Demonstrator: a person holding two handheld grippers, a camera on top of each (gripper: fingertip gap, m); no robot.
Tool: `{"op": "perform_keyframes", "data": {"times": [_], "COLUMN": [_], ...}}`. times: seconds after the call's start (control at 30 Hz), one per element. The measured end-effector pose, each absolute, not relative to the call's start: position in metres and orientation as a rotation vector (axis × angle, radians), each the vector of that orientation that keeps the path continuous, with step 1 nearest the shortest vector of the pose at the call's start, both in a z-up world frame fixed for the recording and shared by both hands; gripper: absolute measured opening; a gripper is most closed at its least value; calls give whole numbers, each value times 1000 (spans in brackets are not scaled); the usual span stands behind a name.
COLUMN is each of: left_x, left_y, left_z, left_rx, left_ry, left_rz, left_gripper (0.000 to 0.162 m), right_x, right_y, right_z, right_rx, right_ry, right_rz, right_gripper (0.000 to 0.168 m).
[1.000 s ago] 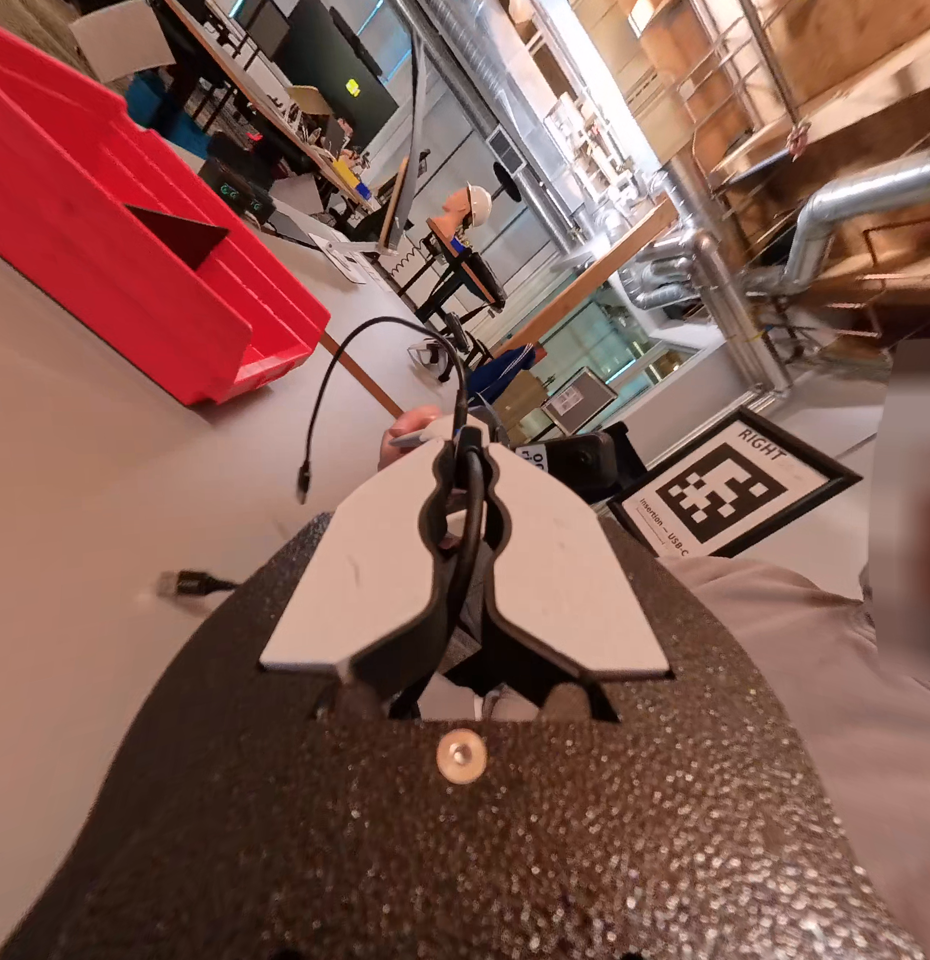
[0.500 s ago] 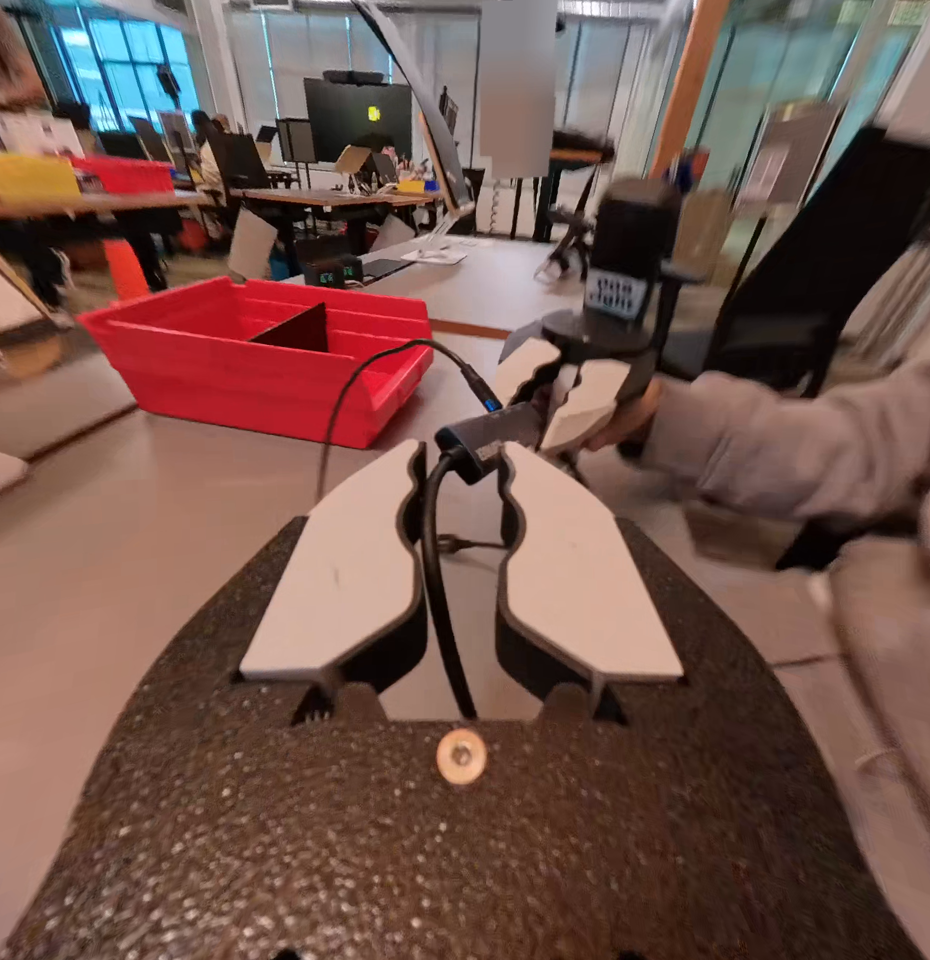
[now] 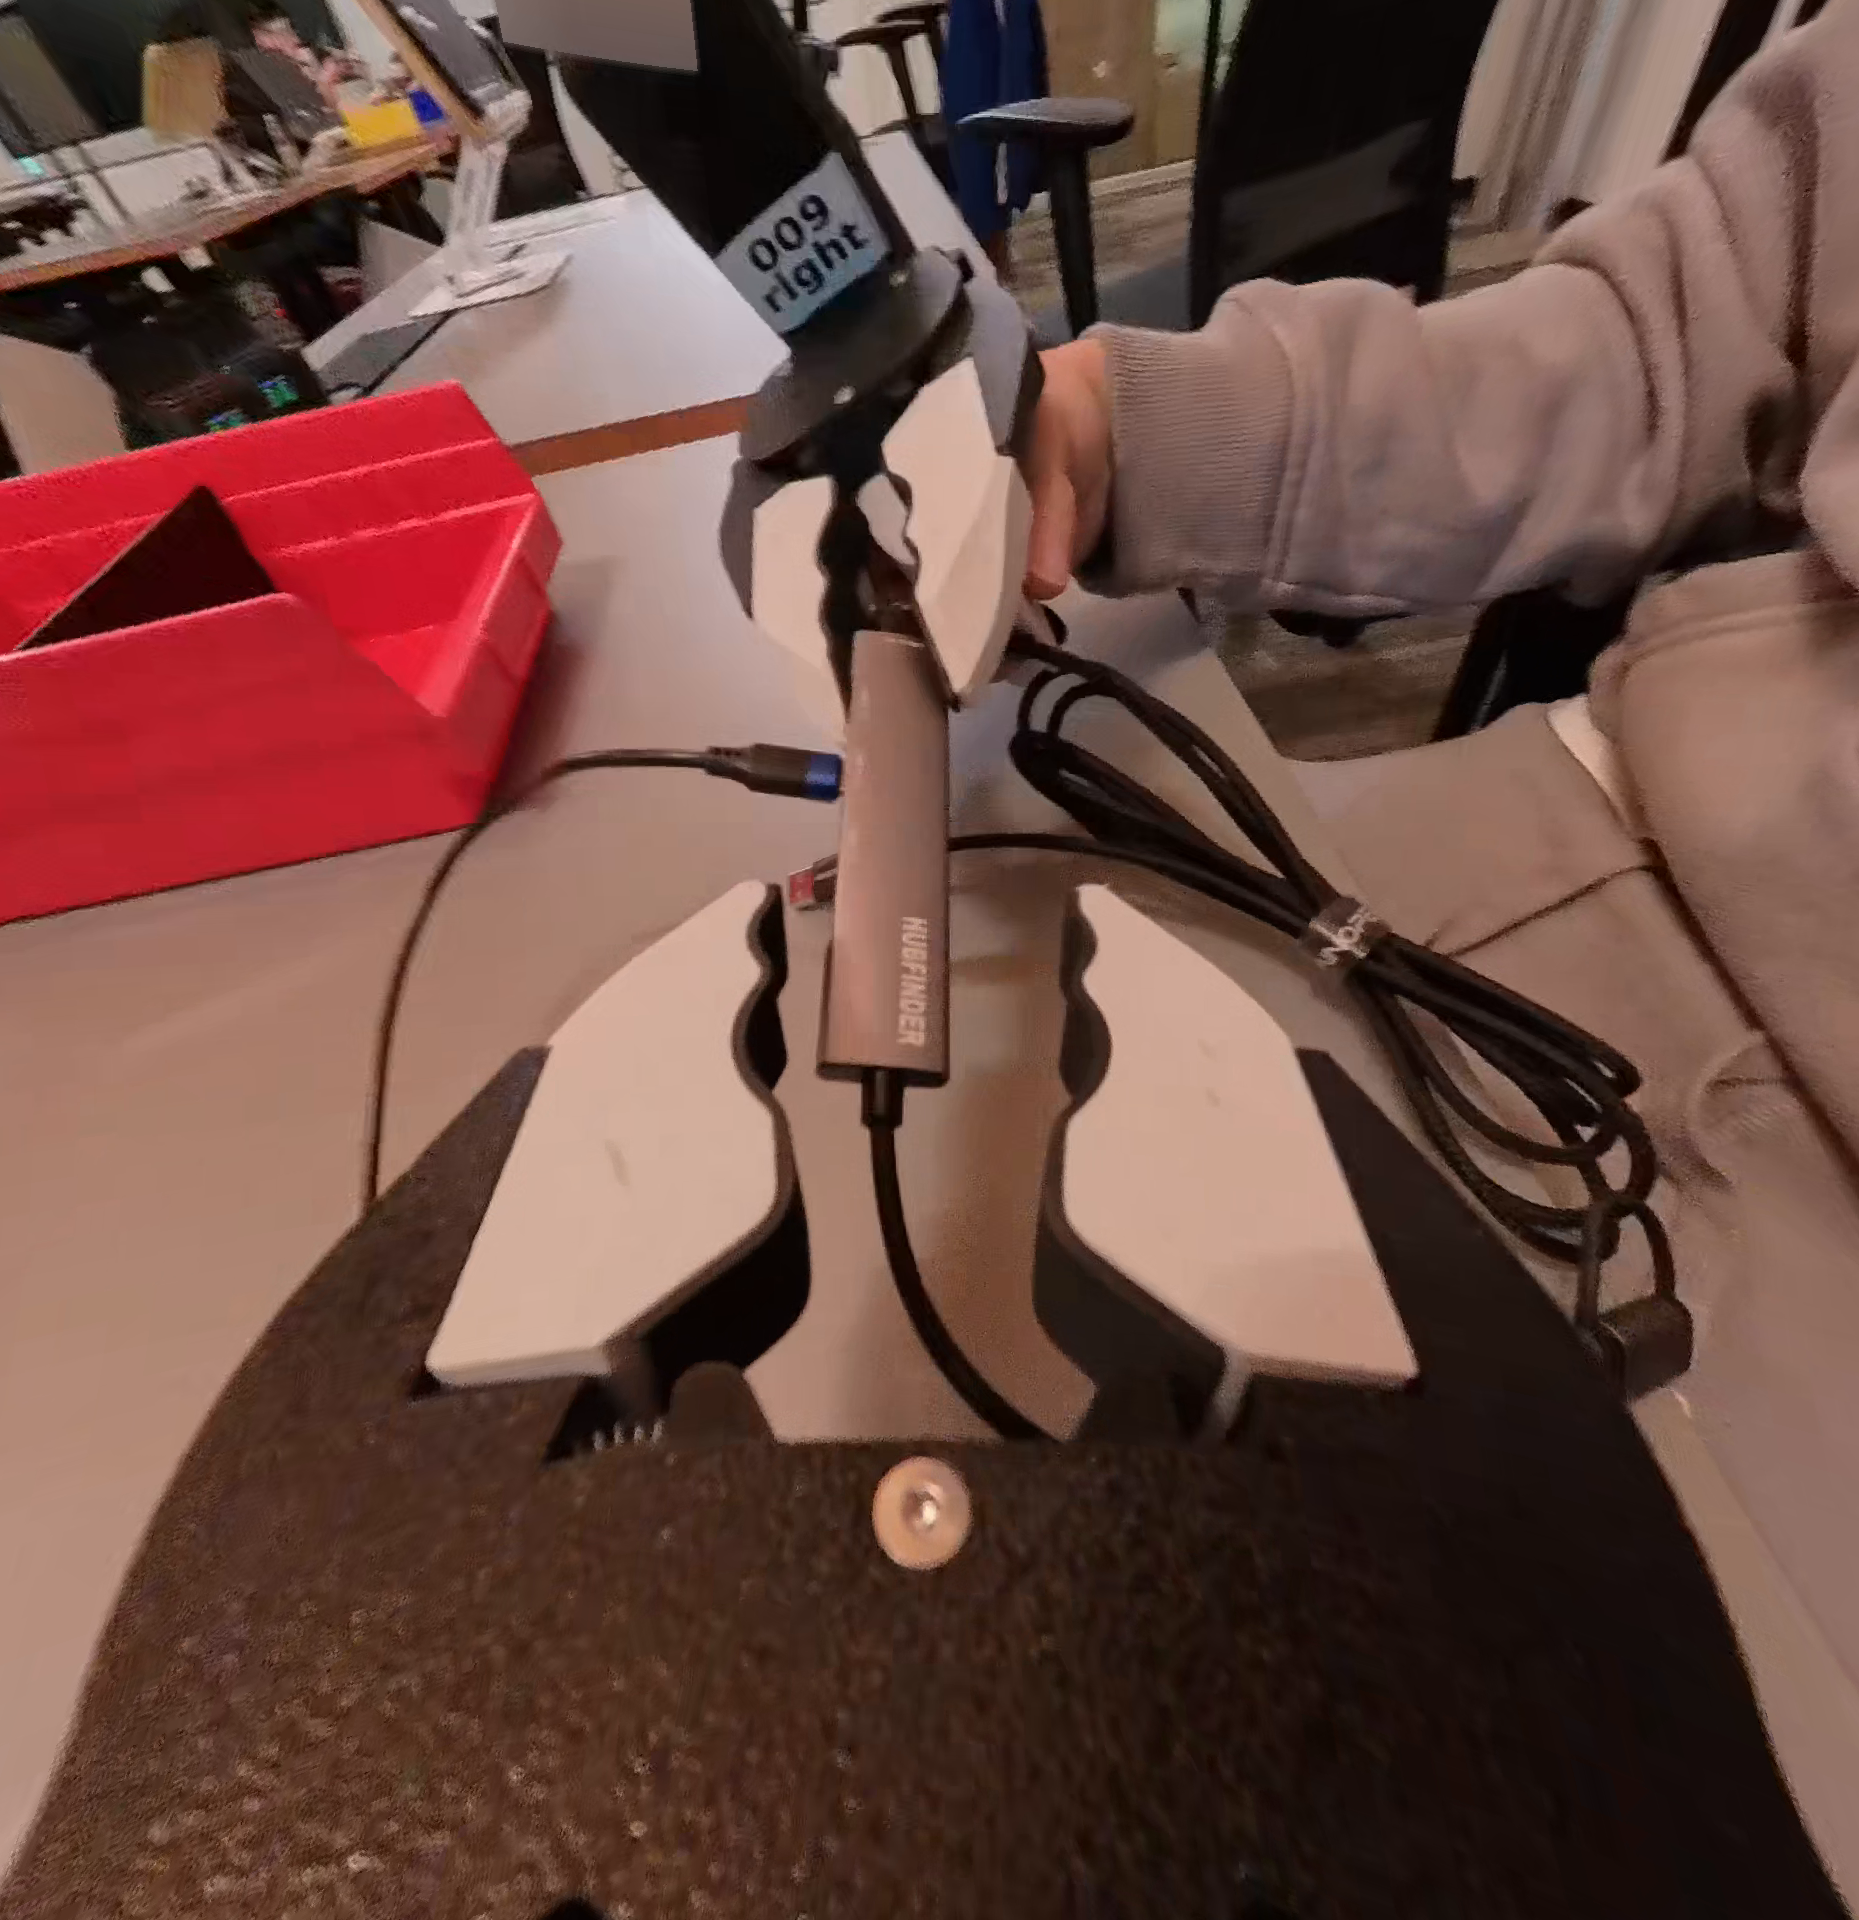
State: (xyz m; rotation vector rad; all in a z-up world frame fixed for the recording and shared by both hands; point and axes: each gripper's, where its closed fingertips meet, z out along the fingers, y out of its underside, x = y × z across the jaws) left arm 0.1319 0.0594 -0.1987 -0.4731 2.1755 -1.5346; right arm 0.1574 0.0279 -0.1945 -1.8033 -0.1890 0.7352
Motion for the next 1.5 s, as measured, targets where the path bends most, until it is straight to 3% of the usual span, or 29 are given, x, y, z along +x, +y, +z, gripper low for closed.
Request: {"op": "perform_keyframes", "data": {"times": [0.17, 0.3, 0.57, 0.6, 0.67, 0.8, 1.0, 1.33, 1.37, 1.43, 1.5], "left_x": [141, 146, 153, 154, 154, 147, 145, 143, 142, 140, 143], "left_y": [53, 51, 51, 52, 52, 50, 51, 57, 57, 56, 57], "left_z": [-197, -195, -201, -200, -195, -189, -193, -190, -187, -179, -182], "left_rx": [-478, -387, -335, -366, -456, -596, -679, -791, -808, -813, -770], "left_ry": [2075, 1938, 1938, 1939, 1951, 2007, 2019, 2024, 2017, 1976, 1966], "left_rz": [-1591, -1544, -1274, -1276, -1345, -1565, -1705, -1860, -1910, -2007, -1928], "left_gripper": [42, 27, 24, 24, 24, 24, 23, 22, 13, 10, 10], "right_x": [155, 160, 172, 174, 179, 172, 166, 164, 165, 165, 161], "right_y": [24, 24, 28, 29, 31, 26, 29, 31, 32, 34, 35], "right_z": [-183, -186, -185, -185, -182, -173, -189, -186, -190, -197, -189], "right_rx": [-1684, -1695, -1612, -1625, -1644, -1603, -1677, -1621, -1642, -1683, -1644], "right_ry": [-181, -70, 95, 56, -57, -349, -451, -578, -592, -625, -600], "right_rz": [761, 840, 1005, 924, 683, 270, 188, -16, -35, -87, -59], "right_gripper": [11, 10, 9, 10, 38, 49, 38, 34, 35, 37, 25]}}
